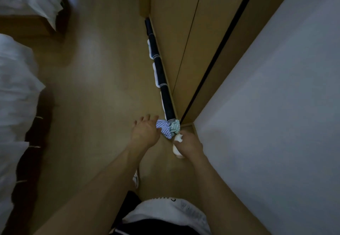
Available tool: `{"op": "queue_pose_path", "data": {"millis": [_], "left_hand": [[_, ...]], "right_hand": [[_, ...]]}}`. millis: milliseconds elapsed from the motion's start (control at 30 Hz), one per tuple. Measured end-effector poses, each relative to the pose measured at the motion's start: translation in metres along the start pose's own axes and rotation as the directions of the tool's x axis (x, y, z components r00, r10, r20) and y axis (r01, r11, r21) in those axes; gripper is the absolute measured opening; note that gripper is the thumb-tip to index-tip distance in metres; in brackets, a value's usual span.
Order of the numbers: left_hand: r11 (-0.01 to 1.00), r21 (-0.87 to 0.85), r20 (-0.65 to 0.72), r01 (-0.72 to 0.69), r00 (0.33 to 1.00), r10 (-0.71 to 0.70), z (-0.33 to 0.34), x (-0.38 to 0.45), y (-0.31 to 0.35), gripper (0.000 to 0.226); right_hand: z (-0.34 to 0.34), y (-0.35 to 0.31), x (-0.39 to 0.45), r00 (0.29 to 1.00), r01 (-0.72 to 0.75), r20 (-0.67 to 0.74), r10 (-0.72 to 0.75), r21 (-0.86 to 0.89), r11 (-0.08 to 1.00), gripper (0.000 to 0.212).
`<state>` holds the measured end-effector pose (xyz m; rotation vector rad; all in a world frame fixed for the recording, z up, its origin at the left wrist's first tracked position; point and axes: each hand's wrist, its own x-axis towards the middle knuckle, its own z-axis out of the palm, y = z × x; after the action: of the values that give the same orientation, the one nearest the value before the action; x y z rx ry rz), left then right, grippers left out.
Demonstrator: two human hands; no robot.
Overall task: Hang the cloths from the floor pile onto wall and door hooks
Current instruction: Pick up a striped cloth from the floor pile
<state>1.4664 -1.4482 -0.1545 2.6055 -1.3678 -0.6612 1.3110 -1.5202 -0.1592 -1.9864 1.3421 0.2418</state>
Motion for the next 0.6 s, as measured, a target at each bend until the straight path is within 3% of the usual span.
{"op": "queue_pose_path", "data": {"millis": [333, 600], "left_hand": [[0.987, 0.121, 0.217, -0.101, 0.973, 0.073, 0.004, 0.16, -0.061, 0.055], [0.971, 0.147, 0.304, -0.189, 0.943, 0.138, 0.084, 0.257, -0.099, 0.057]], "right_hand": [[0.013, -0.059, 0.134, 0.973, -0.209, -0.084, 0.217, 0.094, 0.973, 0.03], [0.079, -0.019, 0.248, 0.94, -0.34, 0.008, 0.341, 0.094, 0.936, 0.042]]}}
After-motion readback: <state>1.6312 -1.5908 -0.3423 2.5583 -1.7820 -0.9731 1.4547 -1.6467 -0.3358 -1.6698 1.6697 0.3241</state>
